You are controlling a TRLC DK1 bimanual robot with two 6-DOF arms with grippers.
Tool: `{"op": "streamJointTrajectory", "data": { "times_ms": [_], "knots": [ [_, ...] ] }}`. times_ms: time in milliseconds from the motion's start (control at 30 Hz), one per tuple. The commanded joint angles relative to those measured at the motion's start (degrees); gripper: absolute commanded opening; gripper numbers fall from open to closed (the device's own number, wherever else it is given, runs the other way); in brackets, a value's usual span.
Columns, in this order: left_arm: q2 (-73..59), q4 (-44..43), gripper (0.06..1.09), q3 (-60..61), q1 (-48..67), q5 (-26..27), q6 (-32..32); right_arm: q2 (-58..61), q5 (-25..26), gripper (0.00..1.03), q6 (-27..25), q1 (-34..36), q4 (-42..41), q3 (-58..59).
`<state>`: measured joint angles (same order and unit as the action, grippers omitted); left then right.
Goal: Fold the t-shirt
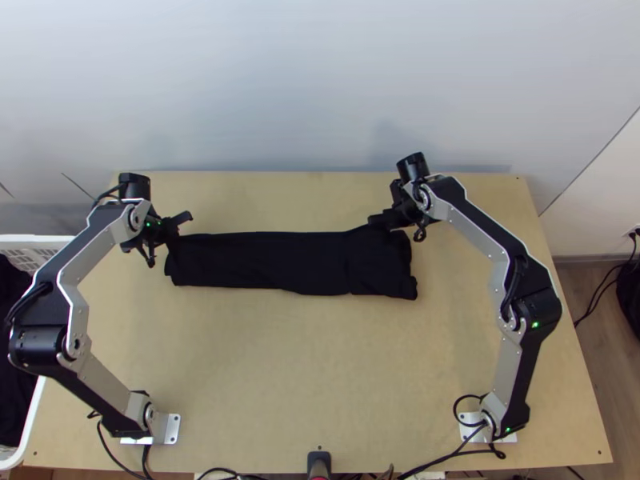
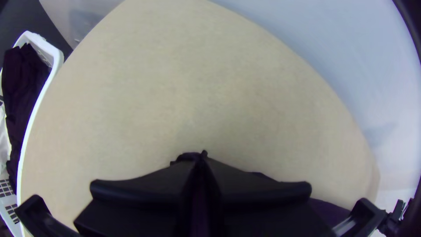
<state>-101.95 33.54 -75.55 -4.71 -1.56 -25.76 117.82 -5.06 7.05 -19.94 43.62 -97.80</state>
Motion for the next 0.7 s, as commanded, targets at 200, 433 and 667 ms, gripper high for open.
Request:
{"op": "streamJointTrajectory", "data": {
  "times_ms": [200,433,667],
  "knots": [
    [1.4,6.5,0.96,-0.3,3.0,0.4,-1.8,-4.2,-1.2,0.99,11.5,-0.3,0.9,-1.3],
    [8.2,8.5,0.98,4.2,0.1,0.2,2.9,-11.2,-2.5,0.99,13.5,-3.1,1.1,-2.1],
    [8.8,7.0,1.02,8.4,-0.8,0.2,7.2,-13.1,-3.2,0.99,14.0,-9.9,5.8,-5.8]
  ]
}}
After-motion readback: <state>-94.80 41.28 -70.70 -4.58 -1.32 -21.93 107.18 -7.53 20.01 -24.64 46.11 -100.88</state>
